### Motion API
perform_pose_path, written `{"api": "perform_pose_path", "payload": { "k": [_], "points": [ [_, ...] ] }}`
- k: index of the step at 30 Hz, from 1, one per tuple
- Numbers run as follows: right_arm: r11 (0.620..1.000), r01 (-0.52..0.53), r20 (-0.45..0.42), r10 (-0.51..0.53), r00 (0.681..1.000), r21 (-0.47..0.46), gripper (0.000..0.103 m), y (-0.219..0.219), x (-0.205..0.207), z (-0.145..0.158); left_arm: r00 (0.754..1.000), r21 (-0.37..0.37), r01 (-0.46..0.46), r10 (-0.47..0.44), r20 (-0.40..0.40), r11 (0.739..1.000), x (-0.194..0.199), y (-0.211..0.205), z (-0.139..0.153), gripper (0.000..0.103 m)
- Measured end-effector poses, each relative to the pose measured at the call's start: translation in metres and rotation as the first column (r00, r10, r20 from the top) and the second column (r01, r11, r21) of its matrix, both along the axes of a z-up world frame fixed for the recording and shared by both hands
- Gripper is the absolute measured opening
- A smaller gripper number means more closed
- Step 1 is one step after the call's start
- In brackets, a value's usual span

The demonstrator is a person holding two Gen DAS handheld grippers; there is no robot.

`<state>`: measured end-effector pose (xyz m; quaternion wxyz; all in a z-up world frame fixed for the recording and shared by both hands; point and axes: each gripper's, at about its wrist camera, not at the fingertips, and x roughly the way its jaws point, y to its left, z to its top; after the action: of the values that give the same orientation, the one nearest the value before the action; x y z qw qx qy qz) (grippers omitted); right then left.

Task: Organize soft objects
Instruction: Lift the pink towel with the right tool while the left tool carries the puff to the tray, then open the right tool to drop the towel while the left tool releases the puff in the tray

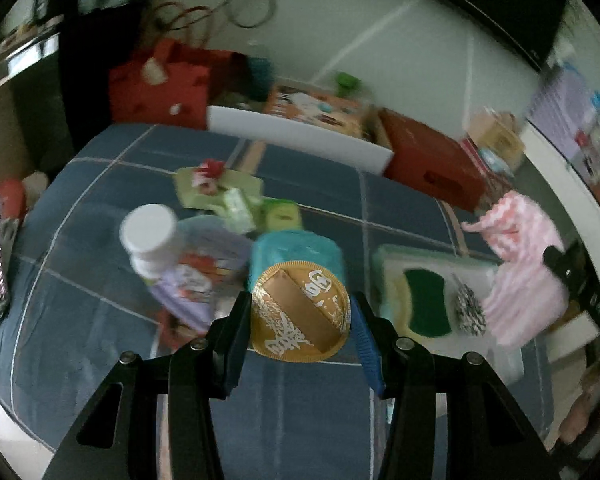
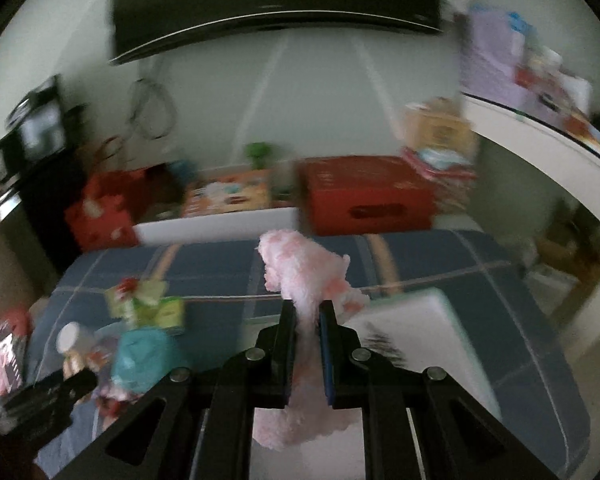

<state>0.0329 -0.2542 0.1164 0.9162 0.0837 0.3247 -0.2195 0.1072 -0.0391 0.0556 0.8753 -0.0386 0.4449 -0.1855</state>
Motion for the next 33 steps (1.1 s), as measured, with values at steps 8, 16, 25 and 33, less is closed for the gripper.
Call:
{"api": "perform_pose_path", "payload": {
  "k": [8,16,25,33],
  "points": [
    [0.973,0.23,0.0,-0.23,0.973,0.005,0.012,-0.073,-0.044,0.004,0.99,0.093,0.141,-0.139,-0.026,0.986,-0.016,-0.068,-0.023,0.05],
    [0.954,0.3,-0.061,-0.298,0.953,0.028,0.012,-0.112,-0.05,-0.016,0.946,0.074,0.317,-0.31,-0.098,0.945,-0.033,-0.131,-0.053,0.05],
    [0.95,0.305,-0.242,-0.281,0.929,0.071,0.012,-0.131,-0.03,-0.08,0.926,0.15,0.364,-0.339,-0.166,0.919,-0.031,-0.165,-0.083,0.05],
    [0.928,0.332,-0.386,-0.249,0.889,0.167,0.015,-0.145,-0.025,-0.135,0.904,0.18,0.406,-0.366,-0.221,0.896,-0.034,-0.18,-0.101,0.05]
  ]
}}
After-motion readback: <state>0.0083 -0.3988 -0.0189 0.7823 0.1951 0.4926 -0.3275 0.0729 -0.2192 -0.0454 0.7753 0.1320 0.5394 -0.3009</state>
